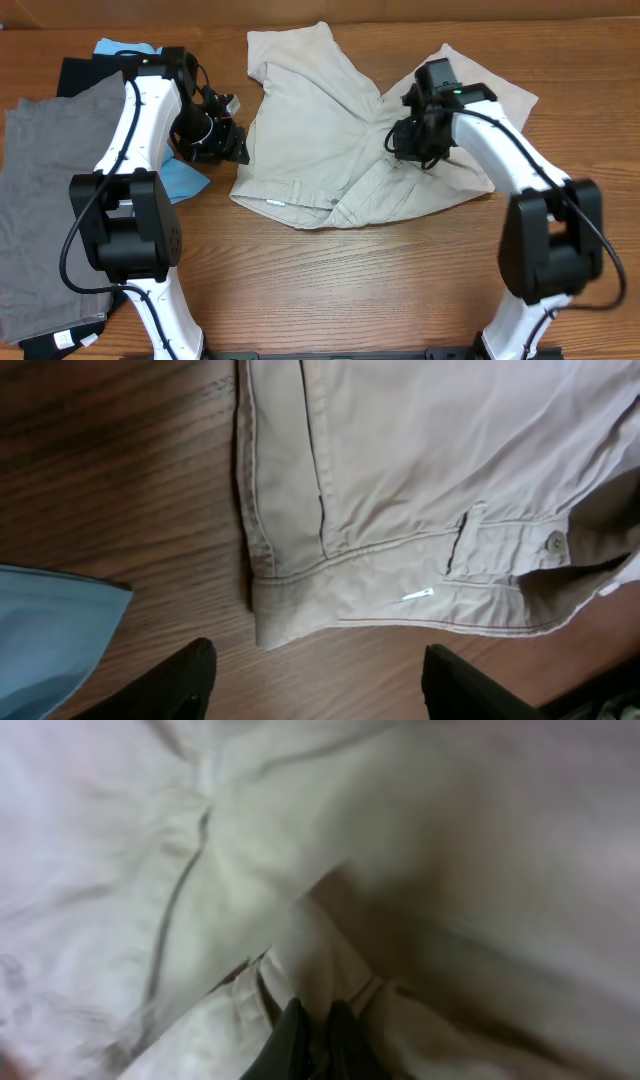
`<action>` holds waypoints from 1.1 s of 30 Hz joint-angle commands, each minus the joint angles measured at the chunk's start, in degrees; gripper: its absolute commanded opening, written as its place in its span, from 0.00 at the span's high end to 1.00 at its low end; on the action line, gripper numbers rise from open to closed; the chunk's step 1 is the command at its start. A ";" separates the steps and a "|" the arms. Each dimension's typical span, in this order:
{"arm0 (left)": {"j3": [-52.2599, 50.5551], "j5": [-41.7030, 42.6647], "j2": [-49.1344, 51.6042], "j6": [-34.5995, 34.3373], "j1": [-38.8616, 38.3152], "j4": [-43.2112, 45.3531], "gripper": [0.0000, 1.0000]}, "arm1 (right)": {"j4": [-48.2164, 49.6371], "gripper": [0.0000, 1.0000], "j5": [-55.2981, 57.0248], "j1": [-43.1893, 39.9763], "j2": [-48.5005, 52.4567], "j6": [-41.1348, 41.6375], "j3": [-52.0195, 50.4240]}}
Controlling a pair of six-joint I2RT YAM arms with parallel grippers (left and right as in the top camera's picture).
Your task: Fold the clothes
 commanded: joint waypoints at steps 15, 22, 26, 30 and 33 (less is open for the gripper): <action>-0.46 2.64 -0.15 0.28 -0.17 -0.02 0.27 | -16.74 0.96 2.69 -0.04 -16.15 18.51 -4.90; -0.48 2.56 -0.15 1.18 -0.17 -0.39 0.27 | -17.42 0.96 2.71 0.04 -23.08 24.04 -15.91; -0.48 2.38 -0.15 1.40 -0.17 -0.85 0.25 | -17.44 0.90 2.84 0.04 -27.41 26.86 -22.95; -0.50 2.40 -0.15 2.71 -0.63 -2.45 0.20 | -18.18 0.40 0.24 0.07 -30.67 27.36 -26.91; -0.57 2.38 -0.15 3.32 -1.25 -3.61 0.16 | -18.93 0.15 -0.22 0.33 -31.98 27.36 -26.99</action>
